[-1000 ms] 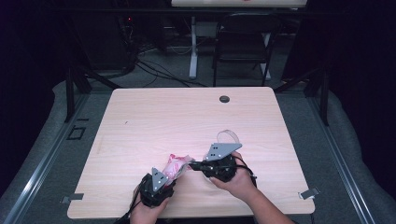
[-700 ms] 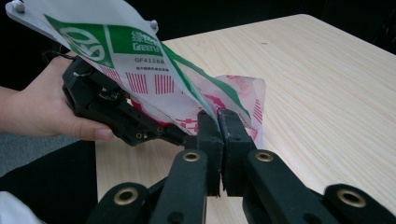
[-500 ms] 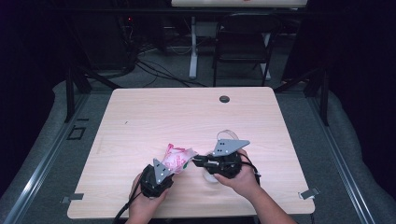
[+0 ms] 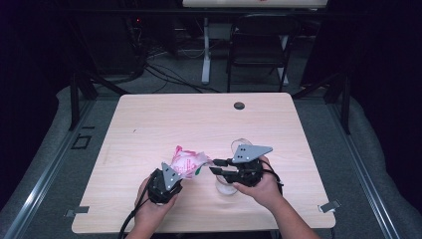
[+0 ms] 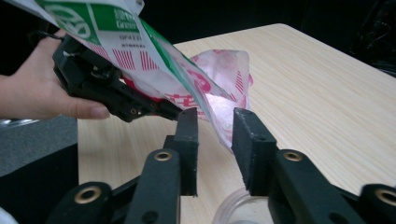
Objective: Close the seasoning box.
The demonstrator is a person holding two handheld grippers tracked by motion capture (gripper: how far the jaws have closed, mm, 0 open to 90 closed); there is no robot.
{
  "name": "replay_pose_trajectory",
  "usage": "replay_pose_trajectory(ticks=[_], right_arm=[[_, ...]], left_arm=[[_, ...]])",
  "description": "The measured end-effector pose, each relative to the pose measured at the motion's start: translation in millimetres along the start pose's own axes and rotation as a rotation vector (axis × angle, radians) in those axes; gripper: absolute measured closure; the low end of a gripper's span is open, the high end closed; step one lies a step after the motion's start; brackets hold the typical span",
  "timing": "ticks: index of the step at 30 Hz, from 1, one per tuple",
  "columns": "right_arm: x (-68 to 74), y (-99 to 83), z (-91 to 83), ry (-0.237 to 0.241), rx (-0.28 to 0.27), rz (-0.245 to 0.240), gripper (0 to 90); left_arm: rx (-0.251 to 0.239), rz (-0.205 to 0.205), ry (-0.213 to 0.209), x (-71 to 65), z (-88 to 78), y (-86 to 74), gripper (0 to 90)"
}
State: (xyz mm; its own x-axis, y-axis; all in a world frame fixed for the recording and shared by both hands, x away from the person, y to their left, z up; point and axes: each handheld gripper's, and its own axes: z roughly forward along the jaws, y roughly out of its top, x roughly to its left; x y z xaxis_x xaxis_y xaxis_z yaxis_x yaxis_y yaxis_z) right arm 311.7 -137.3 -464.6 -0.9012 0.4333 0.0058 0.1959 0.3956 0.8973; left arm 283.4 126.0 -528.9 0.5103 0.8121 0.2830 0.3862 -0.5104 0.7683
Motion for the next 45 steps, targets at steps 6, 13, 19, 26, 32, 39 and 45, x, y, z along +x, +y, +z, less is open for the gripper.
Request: replay_pose_trajectory(ticks=[6, 13, 19, 26, 32, 39, 45], right_arm=[[-1.2, 1.7, -2.4, -0.04, 0.003, -0.064, 62.3], [-0.7, 3.0, -5.2, -0.06, -0.003, -0.087, 56.4], [-0.2, 3.6, -6.9, -0.053, 0.002, -0.109, 54.8], [2.5, 5.4, -9.7, -0.066, 0.017, -0.207, 55.1], [8.6, 9.0, -11.7, -0.099, 0.025, -0.306, 56.4], [17.9, 11.4, -9.6, -0.121, 0.057, -0.442, 57.2], [24.2, 14.1, -9.2, -0.122, 0.056, -0.484, 57.6]], left_arm=[[0.004, 0.024, 0.016, 2.6, -0.2, 4.4, 56.5], [0.007, 0.059, 0.024, 1.4, 1.6, 7.0, 56.6], [0.015, 0.074, 0.021, 0.2, 3.8, 9.1, 56.6], [0.026, 0.092, 0.016, -1.5, 5.7, 10.7, 56.7], [0.037, 0.127, 0.013, -4.6, 8.0, 12.9, 56.8], [0.043, 0.15, 0.017, -6.1, 9.6, 16.8, 56.8], [0.043, 0.167, 0.021, -9.0, 11.0, 19.1, 56.8]])
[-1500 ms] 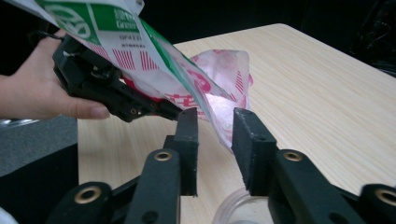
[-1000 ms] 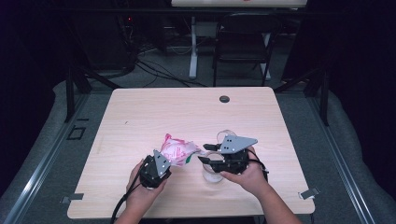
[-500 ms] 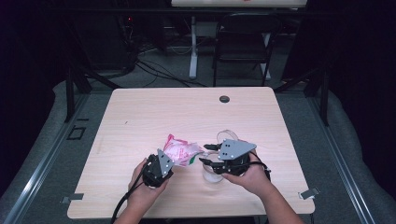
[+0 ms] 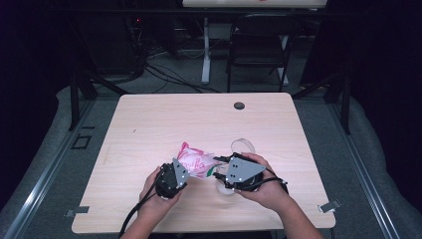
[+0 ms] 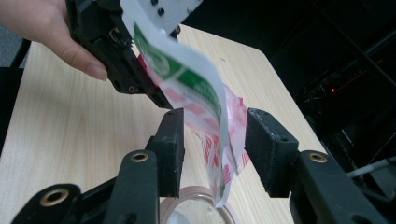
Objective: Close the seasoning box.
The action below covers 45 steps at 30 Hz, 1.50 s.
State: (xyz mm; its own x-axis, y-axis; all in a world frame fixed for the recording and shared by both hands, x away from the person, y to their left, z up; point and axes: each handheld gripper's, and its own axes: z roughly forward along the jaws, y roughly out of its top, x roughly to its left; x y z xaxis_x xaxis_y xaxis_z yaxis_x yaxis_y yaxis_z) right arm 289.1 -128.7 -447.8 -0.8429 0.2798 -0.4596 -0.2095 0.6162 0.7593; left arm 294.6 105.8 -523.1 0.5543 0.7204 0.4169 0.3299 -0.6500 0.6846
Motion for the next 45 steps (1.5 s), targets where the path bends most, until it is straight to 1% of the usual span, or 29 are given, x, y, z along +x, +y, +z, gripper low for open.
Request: replay_pose_trajectory(ticks=[1, 3, 6, 9, 12, 13, 14, 16, 19, 23, 24, 28, 33, 36, 40, 42, 45], right_arm=[[0.2, 0.8, -0.4, 0.002, 0.001, -0.004, 57.8], [1.1, 1.8, -0.5, 0.005, -0.002, -0.009, 58.1], [3.0, 2.7, 0.5, 0.017, -0.001, -0.012, 58.5], [4.5, 4.0, 1.2, 0.024, 0.003, -0.017, 60.9], [5.0, 4.3, 1.0, 0.042, 0.0, -0.002, 66.1], [4.9, 4.4, 0.6, 0.049, 0.003, -0.001, 67.2], [4.7, 4.3, 0.4, 0.051, 0.003, 0.006, 68.9], [4.0, 3.5, -0.1, 0.064, 0.004, 0.031, 73.1], [2.9, 2.2, -0.7, 0.073, 0.005, 0.051, 79.0], [1.9, 0.8, -1.1, 0.08, 0.004, 0.075, 86.7], [1.7, 0.6, -1.3, 0.082, 0.005, 0.082, 87.8], [1.6, 0.1, -1.2, 0.092, 0.005, 0.105, 89.8], [1.3, -0.2, -1.4, 0.098, 0.005, 0.133, 90.0], [0.8, -0.6, -1.7, 0.1, 0.001, 0.143, 90.0], [0.0, -1.0, -2.4, 0.102, -0.002, 0.156, 90.0], [-0.3, -1.1, -2.7, 0.102, -0.005, 0.161, 90.0], [-1.0, -1.5, -3.0, 0.105, -0.01, 0.169, 90.0]], left_arm=[[0.001, 0.015, 0.003, 0.4, -0.1, 0.5, 56.9], [0.004, 0.014, -0.003, -1.0, 0.2, 1.2, 56.9], [0.0, 0.03, 0.0, -1.9, 0.7, 2.2, 56.9], [0.003, 0.035, 0.0, -3.2, 0.8, 2.7, 56.9], [0.003, 0.03, 0.002, -3.0, 1.2, 2.9, 56.9], [0.002, 0.038, 0.004, -2.2, 1.4, 3.2, 56.9], [0.007, 0.038, -0.001, -2.1, 1.3, 3.3, 56.9], [0.005, 0.033, 0.003, -2.5, 1.6, 3.1, 56.9], [0.004, 0.032, -0.004, -2.9, 1.9, 3.2, 57.0], [0.004, 0.035, 0.001, -2.3, 1.6, 3.1, 57.0], [0.007, 0.032, -0.007, -2.1, 1.5, 3.1, 57.0], [0.003, 0.024, -0.01, -2.0, 1.7, 2.8, 57.0], [-0.001, 0.037, -0.003, -1.5, 1.7, 3.4, 57.1], [-0.002, 0.035, -0.001, -1.7, 1.4, 4.0, 57.1], [-0.004, 0.048, 0.005, -1.3, 0.8, 5.0, 57.1], [-0.004, 0.045, 0.005, -1.5, 0.5, 5.4, 57.2], [-0.006, 0.059, 0.011, -0.8, -0.2, 6.3, 57.1]])
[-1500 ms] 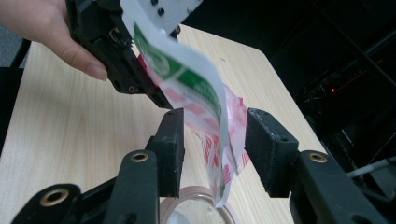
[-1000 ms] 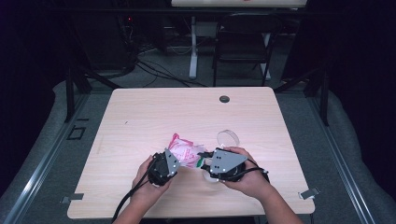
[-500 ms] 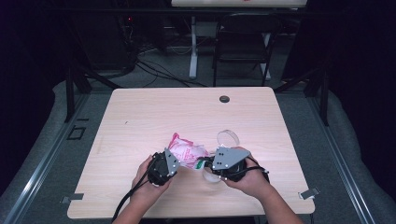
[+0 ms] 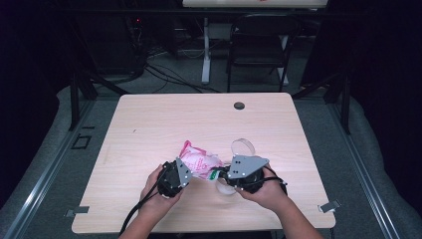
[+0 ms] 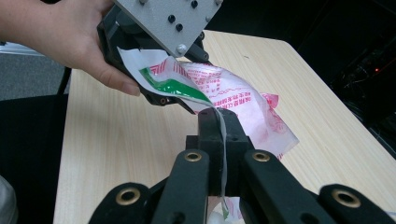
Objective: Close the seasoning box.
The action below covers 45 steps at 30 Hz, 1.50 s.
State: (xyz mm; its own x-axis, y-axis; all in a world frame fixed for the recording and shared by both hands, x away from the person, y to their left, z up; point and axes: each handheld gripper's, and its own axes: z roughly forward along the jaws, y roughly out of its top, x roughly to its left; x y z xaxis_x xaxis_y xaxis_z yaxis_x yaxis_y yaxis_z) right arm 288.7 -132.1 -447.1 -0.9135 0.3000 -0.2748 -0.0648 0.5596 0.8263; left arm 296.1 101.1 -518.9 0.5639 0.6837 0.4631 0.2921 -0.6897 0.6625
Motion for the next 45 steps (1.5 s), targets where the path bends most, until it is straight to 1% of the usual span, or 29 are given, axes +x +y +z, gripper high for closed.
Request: replay_pose_trajectory(ticks=[5, 9, 10, 20, 22, 29, 30, 35, 37, 38, 42, 45], right_arm=[[-1.3, -0.2, -1.7, 0.006, -0.004, 0.021, 90.0], [-2.8, -0.6, -3.5, 0.008, -0.015, 0.036, 90.0], [-3.3, -0.6, -4.2, 0.008, -0.014, 0.037, 90.0], [-7.0, -2.0, -8.4, 0.005, -0.032, 0.056, 90.0], [-8.0, -2.5, -9.4, 0.004, -0.034, 0.06, 90.0], [-11.0, -4.9, -11.1, 0.008, -0.044, 0.08, 90.0], [-11.3, -5.1, -11.6, 0.005, -0.042, 0.081, 90.0], [-12.7, -6.6, -13.0, 0.001, -0.045, 0.09, 90.0], [-13.6, -7.6, -13.4, -0.001, -0.047, 0.096, 90.0], [-13.8, -8.2, -13.8, -0.003, -0.045, 0.098, 90.0], [-14.2, -9.9, -14.8, -0.006, -0.041, 0.102, 90.0], [-13.7, -11.1, -15.5, -0.01, -0.039, 0.104, 90.0]], left_arm=[[0.0, 0.018, 0.015, 0.5, -1.8, 2.3, 57.2], [-0.013, 0.037, 0.034, 0.1, -2.7, 4.9, 57.2], [-0.008, 0.043, 0.033, 0.2, -3.5, 5.8, 57.2], [-0.015, 0.103, 0.077, -0.7, -6.0, 12.5, 57.3], [-0.015, 0.124, 0.088, -1.2, -6.7, 14.2, 57.3], [-0.014, 0.163, 0.112, -1.7, -8.1, 17.8, 57.4], [-0.011, 0.162, 0.112, -1.9, -8.3, 18.2, 57.4], [-0.013, 0.188, 0.125, -2.1, -8.8, 20.8, 57.4], [-0.016, 0.208, 0.142, -2.0, -9.3, 22.1, 57.4], [-0.029, 0.199, 0.145, -2.8, -8.6, 22.3, 57.5], [-0.006, 0.248, 0.161, -1.9, -10.6, 24.7, 57.5], [-0.018, 0.26, 0.172, -2.8, -10.1, 25.9, 57.5]])
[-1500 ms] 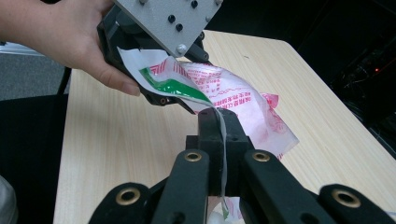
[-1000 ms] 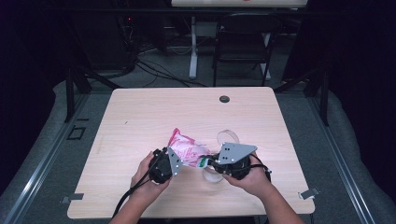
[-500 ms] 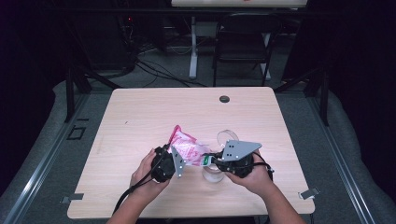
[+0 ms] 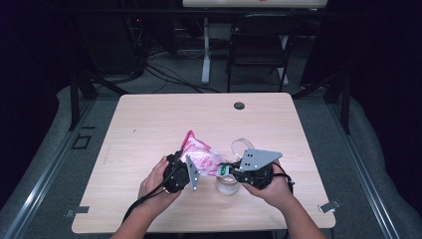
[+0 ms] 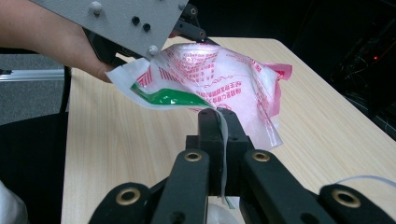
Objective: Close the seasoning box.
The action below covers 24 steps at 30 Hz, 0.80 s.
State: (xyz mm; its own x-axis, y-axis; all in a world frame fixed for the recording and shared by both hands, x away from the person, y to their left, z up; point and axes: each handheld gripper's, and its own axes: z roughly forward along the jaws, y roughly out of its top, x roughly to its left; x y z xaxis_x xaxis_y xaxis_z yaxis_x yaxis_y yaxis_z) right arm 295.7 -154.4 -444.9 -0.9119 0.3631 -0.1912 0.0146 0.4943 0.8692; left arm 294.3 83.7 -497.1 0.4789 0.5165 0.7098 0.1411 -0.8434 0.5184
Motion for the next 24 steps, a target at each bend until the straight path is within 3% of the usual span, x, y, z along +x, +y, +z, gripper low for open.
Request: replay_pose_trajectory(ticks=[7, 24], right_arm=[[0.9, -3.1, -2.2, -0.008, -0.001, 0.006, 90.0], [2.7, -12.5, -4.3, -0.027, 0.014, 0.034, 90.0]], left_arm=[[0.003, 0.056, 0.027, 1.3, -0.9, 3.3, 57.7], [-0.021, 0.122, 0.062, -7.2, 3.8, 7.1, 57.9]])
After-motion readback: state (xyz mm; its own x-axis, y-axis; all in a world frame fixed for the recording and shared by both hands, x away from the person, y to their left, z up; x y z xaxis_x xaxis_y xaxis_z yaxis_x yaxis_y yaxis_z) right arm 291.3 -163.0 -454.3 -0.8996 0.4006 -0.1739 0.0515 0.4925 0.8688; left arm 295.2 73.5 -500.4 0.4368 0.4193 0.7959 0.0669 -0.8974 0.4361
